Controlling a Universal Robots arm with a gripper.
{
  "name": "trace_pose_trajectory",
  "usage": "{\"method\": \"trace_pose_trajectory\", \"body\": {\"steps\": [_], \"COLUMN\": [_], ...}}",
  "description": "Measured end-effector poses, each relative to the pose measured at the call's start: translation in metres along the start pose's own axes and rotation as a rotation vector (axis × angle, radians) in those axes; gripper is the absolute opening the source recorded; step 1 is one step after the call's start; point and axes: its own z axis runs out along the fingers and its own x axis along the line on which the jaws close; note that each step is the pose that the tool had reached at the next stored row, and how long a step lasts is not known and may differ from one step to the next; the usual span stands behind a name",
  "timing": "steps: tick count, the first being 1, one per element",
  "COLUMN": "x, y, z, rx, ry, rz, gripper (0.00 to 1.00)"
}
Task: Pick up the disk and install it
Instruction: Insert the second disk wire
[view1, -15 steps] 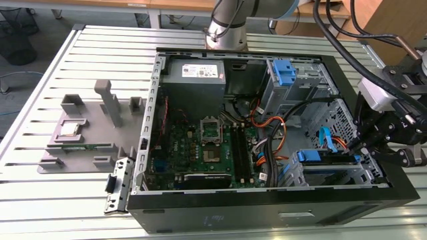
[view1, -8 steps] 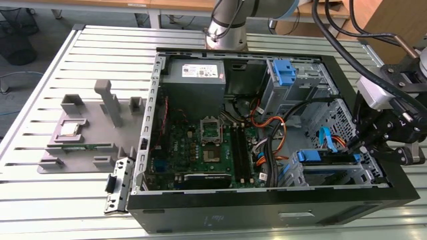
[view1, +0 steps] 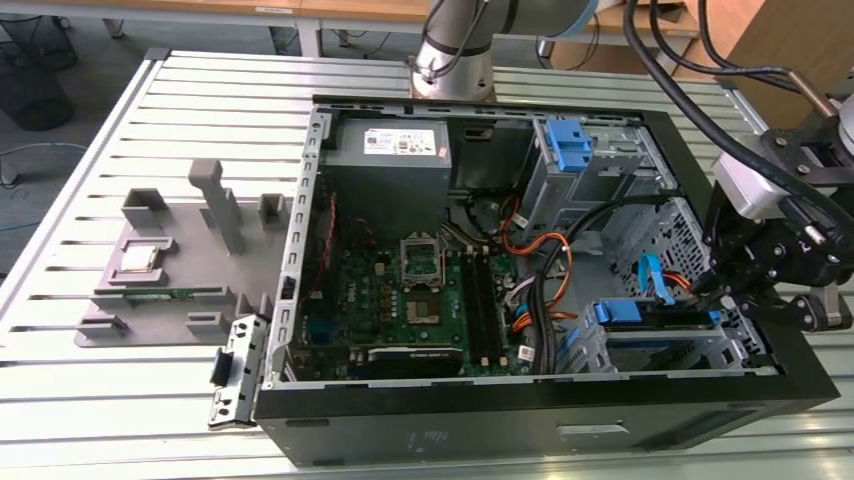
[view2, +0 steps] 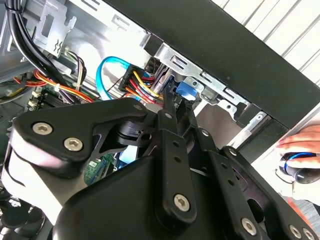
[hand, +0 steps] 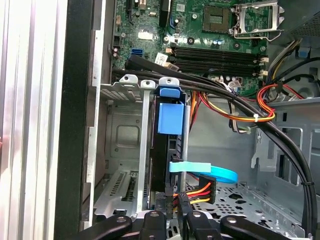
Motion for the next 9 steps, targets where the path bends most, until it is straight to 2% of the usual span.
{"method": "trace_pose_trajectory", "body": {"steps": [6, 9], "x": [0.0001, 0.0000], "y": [0.0003, 0.0033], "z": [0.0019, 0.0022], "rx": [-0.0002, 0.0000], "ry": [0.0046, 0.0049], "rz": [0.000, 0.000], "gripper": [0.24, 0.24]}}
